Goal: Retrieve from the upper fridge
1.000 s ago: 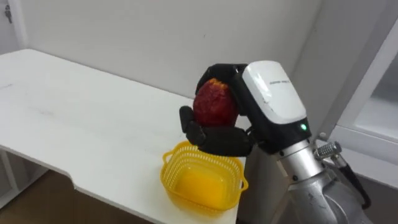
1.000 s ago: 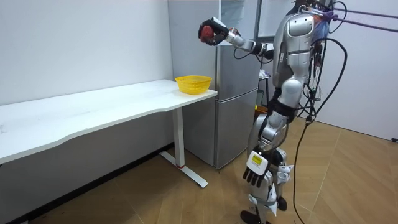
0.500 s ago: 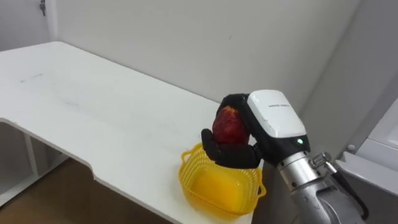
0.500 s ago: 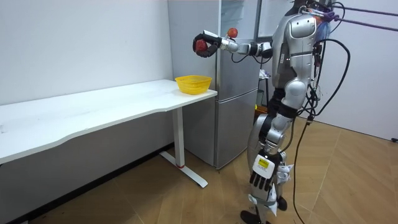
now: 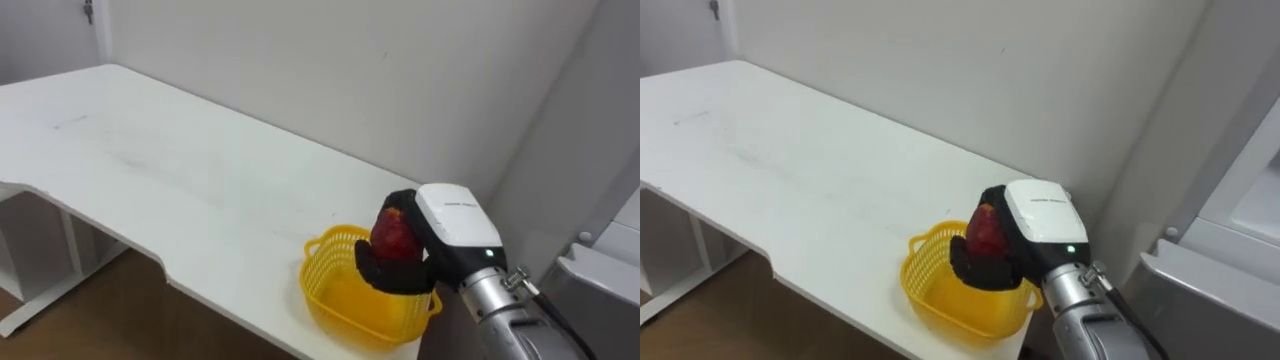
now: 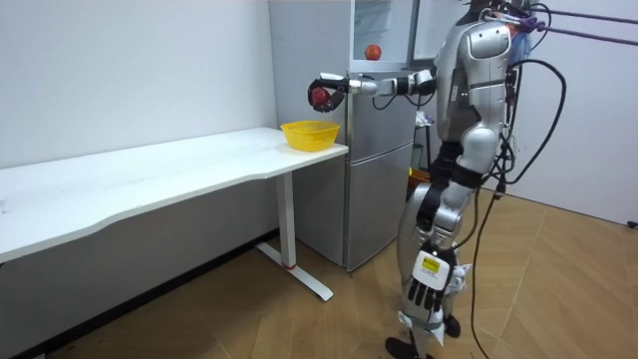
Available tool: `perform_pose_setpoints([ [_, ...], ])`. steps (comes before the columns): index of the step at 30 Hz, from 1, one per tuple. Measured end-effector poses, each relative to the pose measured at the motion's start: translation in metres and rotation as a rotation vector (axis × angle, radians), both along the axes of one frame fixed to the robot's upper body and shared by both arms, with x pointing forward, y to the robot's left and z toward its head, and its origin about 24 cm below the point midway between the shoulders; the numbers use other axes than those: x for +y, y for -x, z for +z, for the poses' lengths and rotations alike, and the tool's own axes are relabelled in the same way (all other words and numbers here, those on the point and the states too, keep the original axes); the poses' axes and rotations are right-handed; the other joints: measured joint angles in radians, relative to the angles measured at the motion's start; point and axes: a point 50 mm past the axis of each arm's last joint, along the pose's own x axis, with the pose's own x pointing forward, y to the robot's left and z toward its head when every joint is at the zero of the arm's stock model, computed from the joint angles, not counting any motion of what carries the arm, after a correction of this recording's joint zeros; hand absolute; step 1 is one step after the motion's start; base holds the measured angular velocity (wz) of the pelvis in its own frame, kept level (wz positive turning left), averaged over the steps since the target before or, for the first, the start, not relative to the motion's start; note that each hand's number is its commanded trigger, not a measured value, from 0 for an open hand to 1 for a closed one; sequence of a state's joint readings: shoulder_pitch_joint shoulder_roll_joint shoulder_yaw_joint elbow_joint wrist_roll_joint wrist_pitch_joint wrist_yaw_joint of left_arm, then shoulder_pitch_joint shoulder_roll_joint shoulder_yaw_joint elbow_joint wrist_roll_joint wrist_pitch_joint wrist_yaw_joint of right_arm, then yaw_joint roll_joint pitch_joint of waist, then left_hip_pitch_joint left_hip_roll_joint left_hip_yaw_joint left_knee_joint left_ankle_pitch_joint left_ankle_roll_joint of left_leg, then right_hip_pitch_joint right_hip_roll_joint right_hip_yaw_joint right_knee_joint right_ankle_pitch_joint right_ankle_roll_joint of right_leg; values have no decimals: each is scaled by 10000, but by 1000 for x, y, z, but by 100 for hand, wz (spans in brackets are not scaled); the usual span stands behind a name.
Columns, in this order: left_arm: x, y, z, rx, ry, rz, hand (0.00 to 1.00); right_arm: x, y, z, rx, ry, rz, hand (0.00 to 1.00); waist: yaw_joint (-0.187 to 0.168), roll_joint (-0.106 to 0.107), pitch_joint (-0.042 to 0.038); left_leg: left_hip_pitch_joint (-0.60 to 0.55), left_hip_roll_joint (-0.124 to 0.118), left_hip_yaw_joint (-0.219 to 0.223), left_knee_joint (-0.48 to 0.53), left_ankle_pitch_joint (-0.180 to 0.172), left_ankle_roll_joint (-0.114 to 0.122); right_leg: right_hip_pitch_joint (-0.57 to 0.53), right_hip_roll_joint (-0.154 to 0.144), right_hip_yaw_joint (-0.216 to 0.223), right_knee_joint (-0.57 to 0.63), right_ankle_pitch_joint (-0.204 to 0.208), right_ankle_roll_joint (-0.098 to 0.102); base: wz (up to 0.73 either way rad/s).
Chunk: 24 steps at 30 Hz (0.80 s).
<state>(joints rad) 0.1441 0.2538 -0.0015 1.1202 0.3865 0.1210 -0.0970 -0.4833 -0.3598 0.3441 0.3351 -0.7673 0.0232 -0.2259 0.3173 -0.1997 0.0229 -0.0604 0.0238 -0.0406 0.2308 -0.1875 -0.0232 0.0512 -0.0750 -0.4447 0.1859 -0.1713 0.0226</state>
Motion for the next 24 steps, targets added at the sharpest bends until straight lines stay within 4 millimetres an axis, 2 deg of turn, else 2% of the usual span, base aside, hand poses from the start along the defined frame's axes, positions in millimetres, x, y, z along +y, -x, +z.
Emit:
perform_pose_setpoints([
  [9, 0, -5, 0, -172, -43, 165, 0, -3, -1, -6, 404, 283, -227, 100, 138, 42, -3, -213, -2, 5, 87, -2, 0, -49, -17, -119, 0, 0, 0, 5],
  [11, 0, -8, 1, -213, -56, 159, 0, -3, -1, -7, 461, 309, -213, 74, 197, 53, -8, -228, -6, 6, 121, 0, 3, -54, -25, -125, 7, 0, 0, 0],
  [12, 0, -10, 1, -259, -64, 149, 0, -3, -1, -7, 509, 313, -200, 53, 196, 57, -12, -234, -7, 9, 135, 0, 3, -53, -26, -126, 9, 0, 0, 0],
  [13, 0, -11, 1, -274, -75, 147, 0, -2, -1, -8, 601, 360, -190, 11, 202, 68, -20, -247, -7, 24, 168, 1, 4, -52, -28, -127, 10, 0, 0, 0],
  [14, 0, -12, 1, -287, -94, 147, 0, -1, -1, -10, 723, 428, -190, 0, 207, 82, -24, -255, -7, 50, 213, 1, 4, -50, -32, -127, 10, 0, 0, 0],
  [16, 0, -13, 2, -330, -119, 134, 0, 0, 0, -12, 914, 504, -158, 0, 203, 125, -20, -270, -7, 65, 221, 2, 7, -50, -37, -129, 10, 0, 0, 0],
  [20, 0, -16, 3, -453, -129, 84, 0, -1, -1, -17, 1207, 588, -216, 0, 202, 178, -79, -286, -19, 71, 233, 20, 30, -50, -59, -157, 19, 0, -1, 0],
  [24, 0, -18, 3, -481, -148, 80, 0, -4, -1, -20, 1344, 619, -467, 0, 192, 194, -88, -292, -31, 71, 231, 35, 44, -46, -81, -226, 21, 0, -1, 0],
])
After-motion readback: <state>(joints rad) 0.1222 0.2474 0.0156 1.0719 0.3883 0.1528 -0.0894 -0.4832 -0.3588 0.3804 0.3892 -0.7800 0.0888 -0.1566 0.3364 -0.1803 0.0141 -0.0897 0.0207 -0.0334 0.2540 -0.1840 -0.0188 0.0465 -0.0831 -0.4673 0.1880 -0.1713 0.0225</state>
